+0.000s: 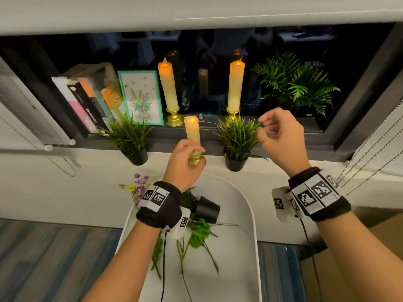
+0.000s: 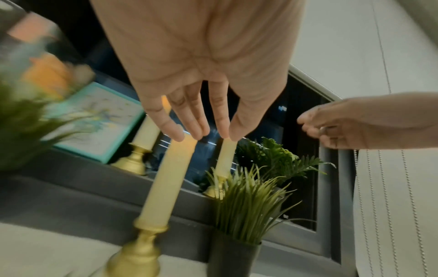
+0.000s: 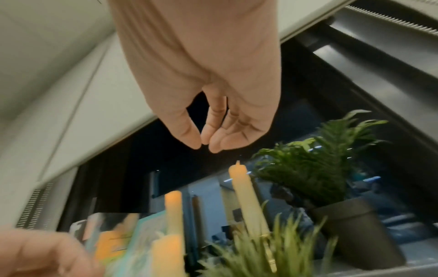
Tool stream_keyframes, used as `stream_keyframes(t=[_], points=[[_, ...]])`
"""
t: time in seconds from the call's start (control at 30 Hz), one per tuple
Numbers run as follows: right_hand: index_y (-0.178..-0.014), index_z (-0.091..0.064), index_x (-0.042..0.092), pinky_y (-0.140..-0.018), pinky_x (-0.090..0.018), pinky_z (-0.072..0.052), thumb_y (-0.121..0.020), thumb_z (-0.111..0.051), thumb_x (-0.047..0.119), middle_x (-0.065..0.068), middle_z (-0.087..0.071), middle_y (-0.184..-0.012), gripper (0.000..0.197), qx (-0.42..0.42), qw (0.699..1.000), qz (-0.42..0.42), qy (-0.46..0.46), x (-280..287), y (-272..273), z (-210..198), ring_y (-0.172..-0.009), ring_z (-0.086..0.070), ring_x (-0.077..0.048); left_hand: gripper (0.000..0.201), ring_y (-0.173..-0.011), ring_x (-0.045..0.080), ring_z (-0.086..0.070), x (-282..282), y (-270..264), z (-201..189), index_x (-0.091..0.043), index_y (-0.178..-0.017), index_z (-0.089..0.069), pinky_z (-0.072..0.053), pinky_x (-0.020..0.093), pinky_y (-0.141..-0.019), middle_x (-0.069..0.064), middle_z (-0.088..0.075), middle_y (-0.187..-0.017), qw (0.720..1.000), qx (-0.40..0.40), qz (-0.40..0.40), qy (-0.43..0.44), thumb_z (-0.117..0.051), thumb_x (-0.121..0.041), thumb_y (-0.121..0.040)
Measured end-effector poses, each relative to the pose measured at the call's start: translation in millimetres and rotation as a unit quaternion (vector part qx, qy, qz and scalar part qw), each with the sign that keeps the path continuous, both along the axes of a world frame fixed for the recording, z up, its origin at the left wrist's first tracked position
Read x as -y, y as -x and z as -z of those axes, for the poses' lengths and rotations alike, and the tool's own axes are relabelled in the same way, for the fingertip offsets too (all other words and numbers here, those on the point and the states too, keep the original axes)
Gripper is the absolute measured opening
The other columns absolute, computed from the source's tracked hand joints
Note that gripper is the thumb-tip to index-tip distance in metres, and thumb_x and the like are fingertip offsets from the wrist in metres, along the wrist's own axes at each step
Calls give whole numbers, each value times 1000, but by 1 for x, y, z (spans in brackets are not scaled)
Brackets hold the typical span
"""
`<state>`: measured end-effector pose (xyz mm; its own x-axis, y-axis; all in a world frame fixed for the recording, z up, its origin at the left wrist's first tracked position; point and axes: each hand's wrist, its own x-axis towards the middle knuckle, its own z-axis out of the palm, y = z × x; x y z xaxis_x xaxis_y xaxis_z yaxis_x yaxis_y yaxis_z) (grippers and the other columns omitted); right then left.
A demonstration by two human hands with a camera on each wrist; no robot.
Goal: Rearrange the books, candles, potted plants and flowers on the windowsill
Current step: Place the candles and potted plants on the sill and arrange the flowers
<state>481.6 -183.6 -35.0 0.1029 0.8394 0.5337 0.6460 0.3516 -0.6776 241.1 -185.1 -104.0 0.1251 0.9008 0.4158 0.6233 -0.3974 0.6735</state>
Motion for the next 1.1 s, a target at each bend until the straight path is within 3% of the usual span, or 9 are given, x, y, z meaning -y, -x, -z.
stream_keyframes(t=[0.07,0.17,0.3,0.43,0.57,0.73,0.8,0.9,1.1], points=[[-92,-60,11,-68,-14,-47,-82,-59,6,0,-59,-84,11,5,998,-64,-5,18,24,-4,-72,-56,-9,18,-93,7,-54,19,22,9,-14,-98,-66,-42,10,-82,-2,-54,-109,1000,0,-16,23,-67,-9,-81],[-88,-62,11,-60,-11,-44,-83,-60,6,3,-60,-79,8,30,984,-173,26,33,62,8,-66,-54,-6,16,-91,10,-59,35,58,35,-21,-93,-66,-53,26,-79,0,-57,-105,995,4,-53,89,-65,-8,-83],[-90,-62,15,-62,-12,-41,-81,-63,11,2,-62,-84,9,121,944,-273,141,26,100,64,-73,-57,-11,30,-80,23,-68,29,91,63,-40,-77,-66,-58,46,-77,5,-67,-94,976,94,-106,167,-65,-10,-78],[-112,-54,18,-84,-29,-45,-81,-65,24,-3,-58,-109,33,268,877,-240,318,6,116,129,-99,-55,-21,26,-85,23,-67,11,99,76,-33,-72,-64,-57,43,-82,8,-67,-98,968,82,-108,209,-66,-7,-77],[-129,-41,22,-95,-38,-46,-75,-70,31,-9,-51,-125,62,288,844,-162,422,-1,131,171,-113,-52,-29,11,-94,26,-65,3,129,94,-12,-88,-69,-53,38,-88,13,-63,-108,962,9,-112,247,-68,-8,-78],[-140,-25,31,-97,-45,-44,-68,-76,43,-6,-46,-130,89,347,804,-103,472,6,149,213,-118,-48,-29,20,-101,25,-60,6,168,117,-28,-91,-67,-49,39,-93,1,-52,-120,945,-85,-129,287,-73,-30,-72],[-140,-22,35,-98,-49,-42,-66,-76,42,-3,-42,-133,91,350,805,-80,472,11,151,226,-121,-44,-28,28,-111,26,-54,7,173,124,-29,-98,-65,-45,40,-98,-2,-46,-128,939,-101,-102,313,-72,-32,-71],[-136,-27,37,-95,-49,-43,-69,-75,37,-1,-41,-132,82,323,825,-57,460,15,149,235,-120,-43,-26,46,-126,23,-41,6,173,131,-24,-118,-59,-37,33,-107,-2,-35,-138,928,-131,-56,345,-72,-32,-74],[-117,-52,27,-87,-38,-51,-69,-76,40,-2,-52,-113,55,215,887,-20,407,20,141,229,-102,-56,-26,52,-121,25,-36,-8,179,136,-23,-120,-55,-39,34,-102,-2,-33,-135,927,-183,-11,326,-73,-33,-73]])
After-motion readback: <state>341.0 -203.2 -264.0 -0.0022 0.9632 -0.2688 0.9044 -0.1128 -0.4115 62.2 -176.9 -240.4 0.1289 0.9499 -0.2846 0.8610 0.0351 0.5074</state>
